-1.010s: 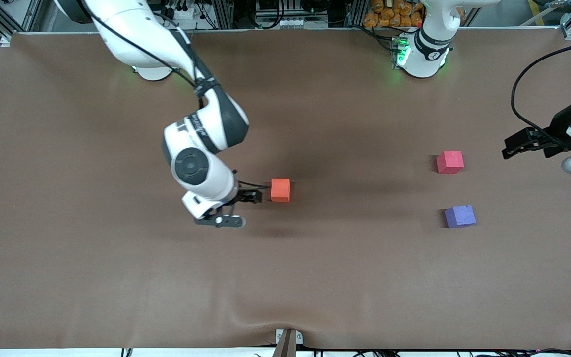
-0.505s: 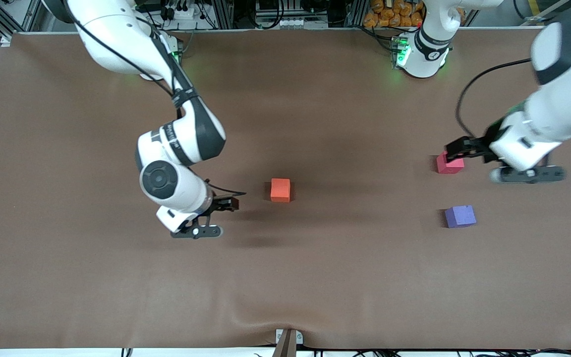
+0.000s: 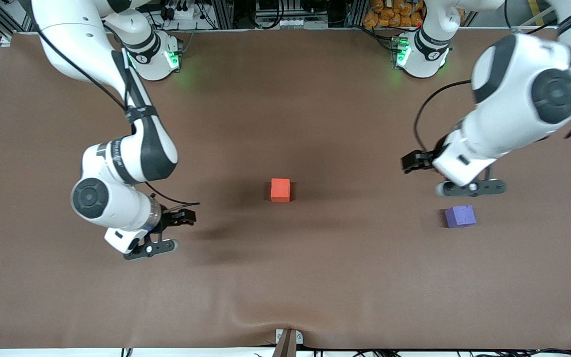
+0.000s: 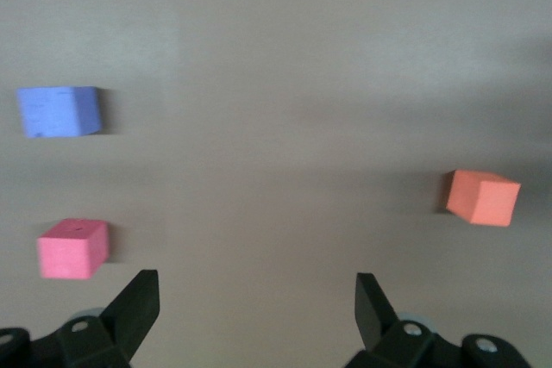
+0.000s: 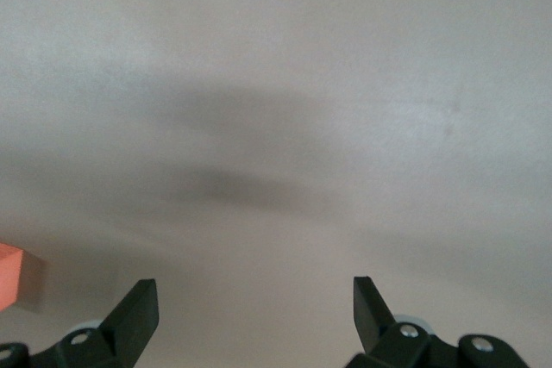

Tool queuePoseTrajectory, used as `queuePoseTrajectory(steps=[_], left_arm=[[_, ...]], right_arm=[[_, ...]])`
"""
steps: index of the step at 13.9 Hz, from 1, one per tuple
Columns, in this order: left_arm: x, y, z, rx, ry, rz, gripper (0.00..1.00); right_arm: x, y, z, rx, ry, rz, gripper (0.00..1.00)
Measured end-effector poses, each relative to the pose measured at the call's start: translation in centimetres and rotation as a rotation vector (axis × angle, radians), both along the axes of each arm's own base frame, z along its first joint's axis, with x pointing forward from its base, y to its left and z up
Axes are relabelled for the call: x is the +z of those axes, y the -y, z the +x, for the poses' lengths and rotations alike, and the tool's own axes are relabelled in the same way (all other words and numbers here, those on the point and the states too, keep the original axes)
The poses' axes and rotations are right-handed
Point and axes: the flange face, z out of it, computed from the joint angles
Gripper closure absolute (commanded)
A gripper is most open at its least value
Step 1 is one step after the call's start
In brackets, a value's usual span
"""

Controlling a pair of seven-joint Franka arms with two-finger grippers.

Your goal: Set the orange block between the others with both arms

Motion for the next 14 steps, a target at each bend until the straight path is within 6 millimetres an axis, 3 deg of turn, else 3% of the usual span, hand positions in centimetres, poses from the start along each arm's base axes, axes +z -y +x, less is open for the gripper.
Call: queuePoseTrajectory(steps=[3, 6, 9, 11, 14], left_arm=[[-1.6, 5.8, -0.2, 0.024, 0.015, 0.0, 0.0], [-4.4, 10.5, 0.0, 0.03, 0.045, -0.011, 0.0], [-8.1, 14.7, -0.2, 0.041, 0.076, -0.027, 0.0], [-10.3, 17.3, -1.0, 0.036, 0.073, -0.025, 0.0], [-13.1, 20.2, -2.2, 0.014, 0.068, -0.021, 0.0]], right_arm=[[0.3, 1.6, 0.7, 0.099, 0.043, -0.022, 0.0], [0.5, 4.7, 1.8, 0.175, 0.09, -0.024, 0.0], [0.5, 8.1, 2.6, 0.179, 0.118, -0.027, 0.0], [0.5, 9.1, 2.8, 0.168, 0.119, -0.028, 0.0], [1.1, 12.3, 3.1, 0.124, 0.123, -0.03, 0.0]])
